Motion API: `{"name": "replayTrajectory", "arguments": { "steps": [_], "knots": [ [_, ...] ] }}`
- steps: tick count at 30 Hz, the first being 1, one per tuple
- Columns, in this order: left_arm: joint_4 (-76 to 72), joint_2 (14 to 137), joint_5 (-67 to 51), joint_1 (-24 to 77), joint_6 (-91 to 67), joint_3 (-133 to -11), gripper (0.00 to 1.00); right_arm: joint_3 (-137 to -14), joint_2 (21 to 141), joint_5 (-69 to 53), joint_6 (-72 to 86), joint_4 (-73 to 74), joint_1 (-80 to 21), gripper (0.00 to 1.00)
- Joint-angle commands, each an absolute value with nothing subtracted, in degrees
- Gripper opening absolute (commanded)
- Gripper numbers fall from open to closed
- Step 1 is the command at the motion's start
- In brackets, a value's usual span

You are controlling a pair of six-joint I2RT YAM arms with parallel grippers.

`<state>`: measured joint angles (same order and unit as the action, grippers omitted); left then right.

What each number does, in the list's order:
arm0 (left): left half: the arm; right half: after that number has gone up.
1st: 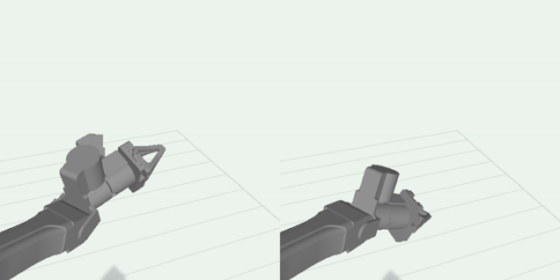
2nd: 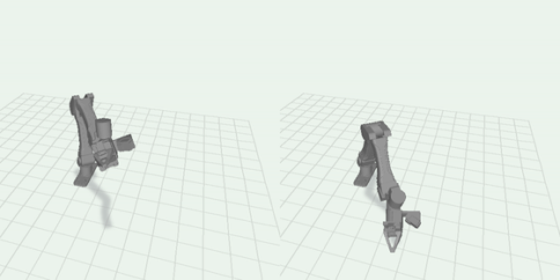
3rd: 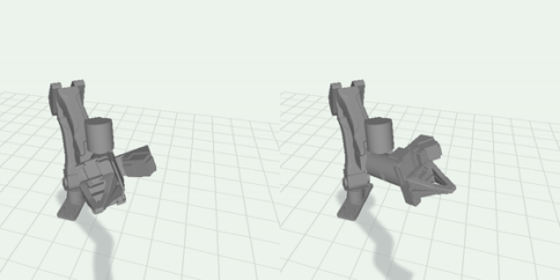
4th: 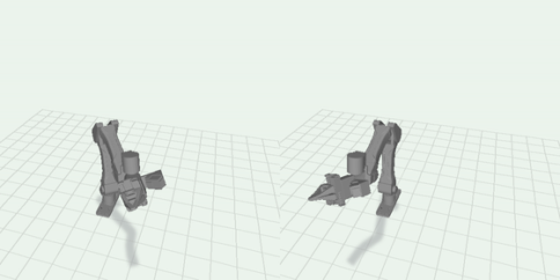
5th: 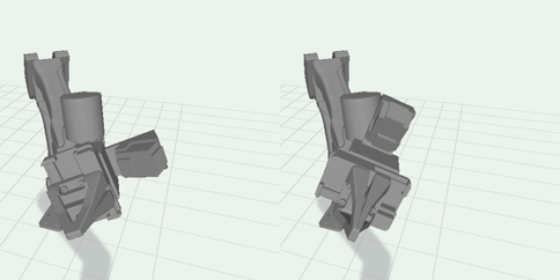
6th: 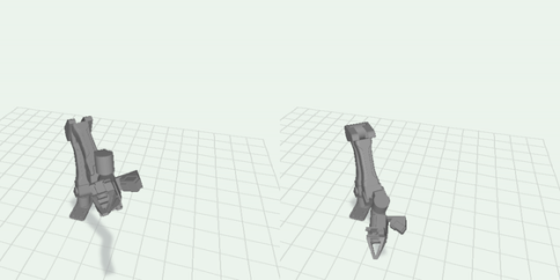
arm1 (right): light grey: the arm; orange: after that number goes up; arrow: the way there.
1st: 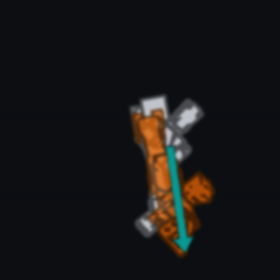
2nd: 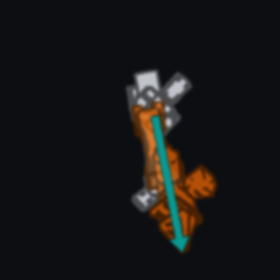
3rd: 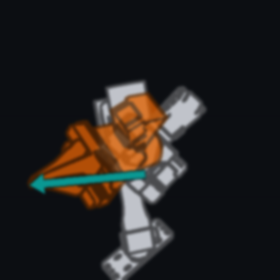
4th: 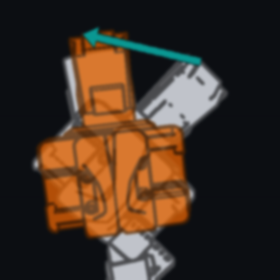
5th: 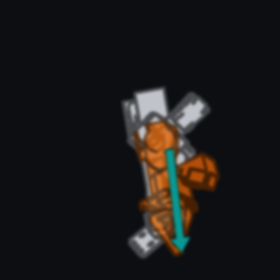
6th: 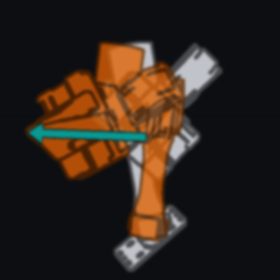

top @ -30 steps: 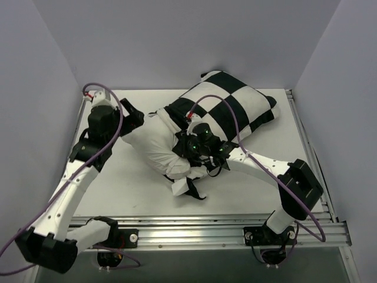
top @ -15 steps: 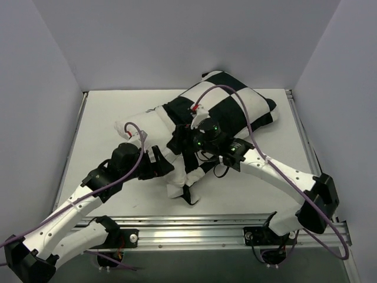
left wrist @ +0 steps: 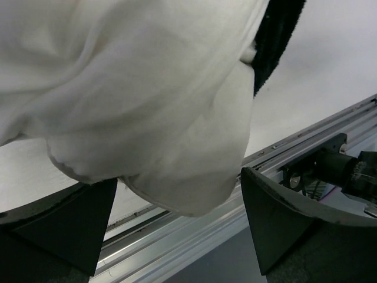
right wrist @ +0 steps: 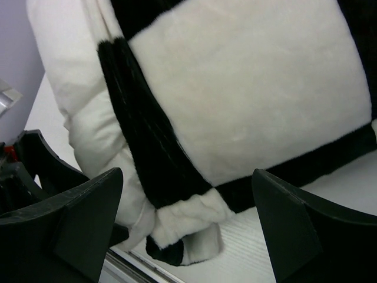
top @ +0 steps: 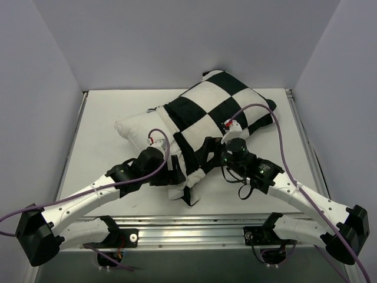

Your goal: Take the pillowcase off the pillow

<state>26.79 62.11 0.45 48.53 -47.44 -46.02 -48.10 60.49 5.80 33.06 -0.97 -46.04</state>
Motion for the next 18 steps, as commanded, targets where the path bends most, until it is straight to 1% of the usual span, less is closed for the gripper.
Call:
{"name": "replayTrajectory", "arguments": {
  "steps": [1, 7, 8, 9, 10, 12, 13, 14, 15, 16, 17, 18],
  "knots": [
    [25.2, 64.1, 4.7, 49.7, -48.2, -49.3, 0.94, -45.0, 57.7, 7.2, 35.4, -0.7, -45.6, 0.86],
    [22.2, 68.4, 4.3, 50.4, -50.4, -49.1, 0.94, -38.1, 55.6, 6.6, 38.1, -1.7, -45.7, 0.86],
    [22.1, 68.7, 4.4, 50.4, -50.7, -49.1, 0.95, -37.4, 55.5, 6.2, 38.5, -2.1, -45.6, 0.86],
    [22.1, 69.3, 4.6, 50.4, -50.9, -48.8, 0.98, -36.9, 55.5, 5.6, 38.5, -2.5, -45.6, 0.86],
    [22.1, 69.5, 4.7, 50.4, -51.0, -48.8, 0.89, -36.3, 56.1, 4.8, 38.5, -2.7, -45.6, 0.85],
    [22.4, 69.6, 5.1, 50.4, -51.2, -48.6, 0.74, -36.2, 57.0, 1.9, 37.6, -3.3, -45.7, 0.85],
    [22.5, 69.5, 5.4, 50.4, -51.2, -48.6, 0.65, -36.3, 58.3, 0.6, 37.4, -3.7, -45.7, 0.85],
    [22.6, 69.3, 5.6, 50.4, -51.3, -48.5, 0.43, -36.2, 58.9, -1.4, 37.0, -4.6, -45.8, 0.85],
    [22.5, 69.0, 5.7, 50.4, -51.2, -48.7, 0.3, -36.2, 59.6, -3.9, 36.5, -5.0, -45.9, 0.85],
    [22.7, 68.8, 6.0, 50.4, -51.2, -49.0, 0.21, -36.4, 60.7, -4.9, 36.3, -5.9, -46.1, 0.85],
    [23.0, 68.6, 6.0, 50.4, -51.1, -49.4, 0.03, -36.4, 61.2, -5.5, 36.0, -6.1, -46.2, 0.85],
    [23.4, 68.6, 6.2, 50.4, -50.9, -49.7, 0.02, -36.5, 61.5, -6.1, 35.5, -6.6, -47.0, 0.85]
  ]
}}
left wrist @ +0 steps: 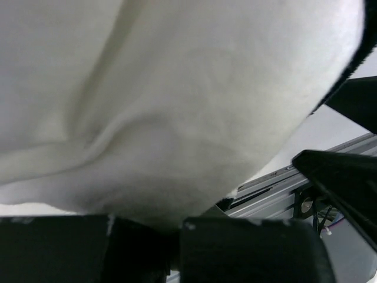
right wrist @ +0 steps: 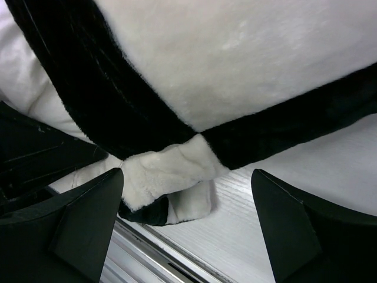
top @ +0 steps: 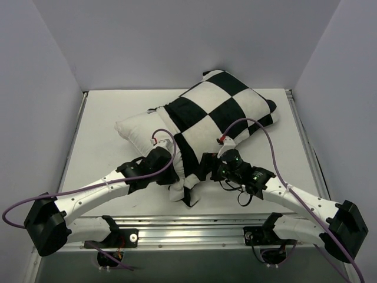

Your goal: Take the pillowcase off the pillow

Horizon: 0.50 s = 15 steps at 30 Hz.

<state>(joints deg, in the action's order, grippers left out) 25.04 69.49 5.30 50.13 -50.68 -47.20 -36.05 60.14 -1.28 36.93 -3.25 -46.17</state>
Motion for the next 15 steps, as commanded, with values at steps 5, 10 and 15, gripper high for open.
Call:
{"name": "replayTrajectory", "arguments": {
  "steps": [5, 10, 15],
  "knots": [
    [25.3, 68.6, 6.8, 50.4, -49.4, -53.2, 0.02, -37.7, 64.8, -6.6, 35.4, -7.3, -49.0, 0.86],
    [25.6, 68.1, 6.9, 50.4, -48.6, -55.4, 0.02, -37.8, 66.9, -6.6, 35.5, -8.9, -50.4, 0.87],
    [25.5, 67.9, 6.9, 50.4, -48.3, -56.1, 0.02, -38.1, 70.3, -8.8, 35.1, -13.2, -50.4, 0.86]
  ]
}}
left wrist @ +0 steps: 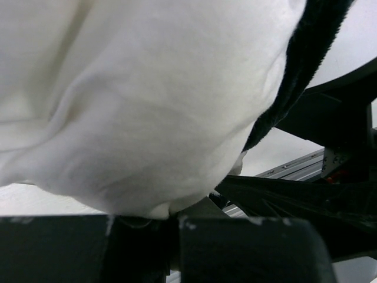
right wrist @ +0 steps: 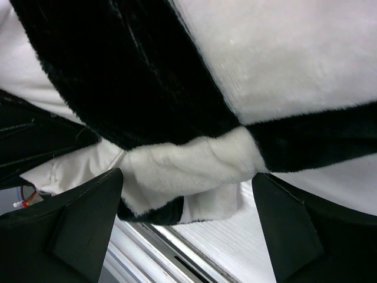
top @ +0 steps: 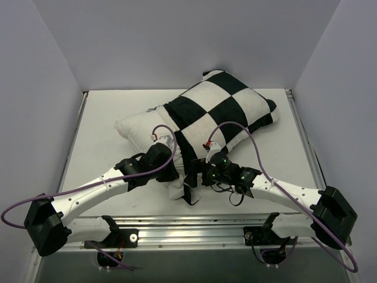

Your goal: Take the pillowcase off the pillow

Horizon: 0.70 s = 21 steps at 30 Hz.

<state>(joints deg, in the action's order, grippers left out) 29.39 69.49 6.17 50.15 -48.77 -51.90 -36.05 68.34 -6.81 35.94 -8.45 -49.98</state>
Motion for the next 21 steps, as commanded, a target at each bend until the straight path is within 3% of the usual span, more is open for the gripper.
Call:
{"name": "replayTrajectory", "arguments": {
  "steps": [1, 4, 8, 9, 11, 12, 17, 21],
  "knots": [
    [25.5, 67.8, 6.9, 50.4, -48.4, -56.0, 0.02, -38.2, 71.0, -9.7, 35.0, -13.9, -50.4, 0.86],
    [25.4, 67.3, 7.2, 50.4, -48.4, -55.6, 0.02, -38.7, 74.0, -11.2, 34.7, -16.9, -50.4, 0.82],
    [25.7, 66.9, 7.2, 50.4, -48.3, -55.6, 0.02, -38.5, 76.3, -12.7, 34.1, -20.1, -49.1, 0.6],
    [25.9, 66.8, 7.2, 50.3, -48.4, -55.6, 0.02, -38.5, 76.6, -12.7, 33.7, -21.0, -48.7, 0.41],
    [26.5, 66.4, 7.8, 50.3, -48.3, -55.6, 0.02, -38.6, 76.6, -12.0, 33.2, -21.3, -46.8, 0.18],
    [27.4, 66.1, 8.6, 50.3, -48.3, -55.6, 0.02, -38.8, 76.5, -11.4, 32.8, -20.7, -45.9, 0.0],
    [34.0, 62.1, 11.9, 49.6, -47.4, -57.4, 0.02, -40.6, 75.2, -9.0, 30.4, -17.1, -39.5, 0.0],
    [42.9, 56.5, 14.0, 46.7, -46.3, -58.7, 0.02, -42.6, 73.0, -7.0, 29.6, -11.3, -28.1, 0.0]
  ]
}}
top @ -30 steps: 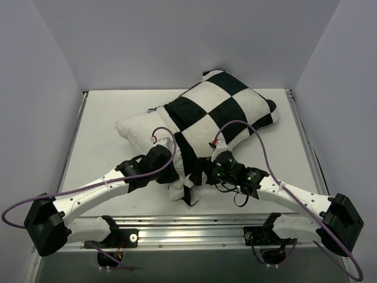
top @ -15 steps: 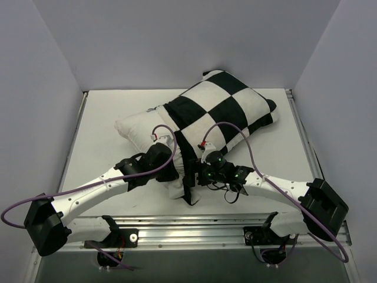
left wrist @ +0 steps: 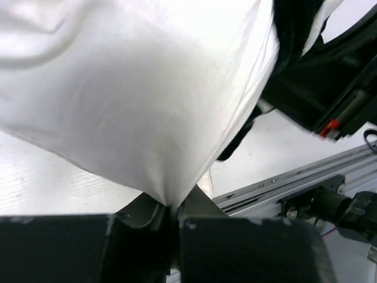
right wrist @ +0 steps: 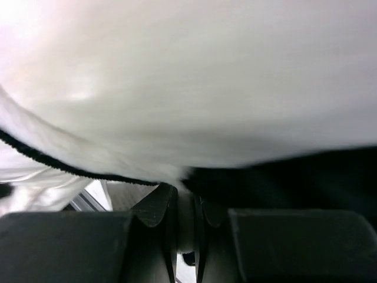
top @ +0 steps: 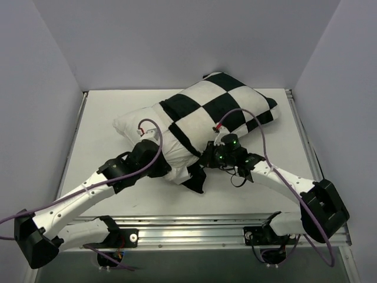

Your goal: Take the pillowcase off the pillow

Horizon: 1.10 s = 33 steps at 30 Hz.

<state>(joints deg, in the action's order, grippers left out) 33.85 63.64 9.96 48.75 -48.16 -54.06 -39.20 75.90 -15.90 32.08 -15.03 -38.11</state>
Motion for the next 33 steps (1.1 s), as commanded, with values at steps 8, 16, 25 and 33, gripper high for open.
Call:
{"name": "replayTrajectory", "arguments": {
  "steps": [8, 16, 25, 33],
  "knots": [
    [56.7, 45.1, 11.6, 37.4, -44.6, -59.0, 0.02, -49.1, 67.5, -12.0, 35.0, -1.2, -6.1, 0.0],
    [57.3, 36.4, 0.6, 37.5, -49.2, -48.3, 0.02, -45.2, 62.2, -19.9, 35.1, -3.5, -3.4, 0.0],
    [55.3, 40.7, 0.9, 37.3, -48.3, -55.7, 0.94, -44.6, 52.7, -23.7, 28.6, 6.6, -3.5, 0.52],
    [52.5, 53.5, 3.8, 32.2, -41.9, -71.6, 0.94, -48.2, 47.4, -23.6, 25.3, 11.4, -3.9, 0.82]
  ]
}}
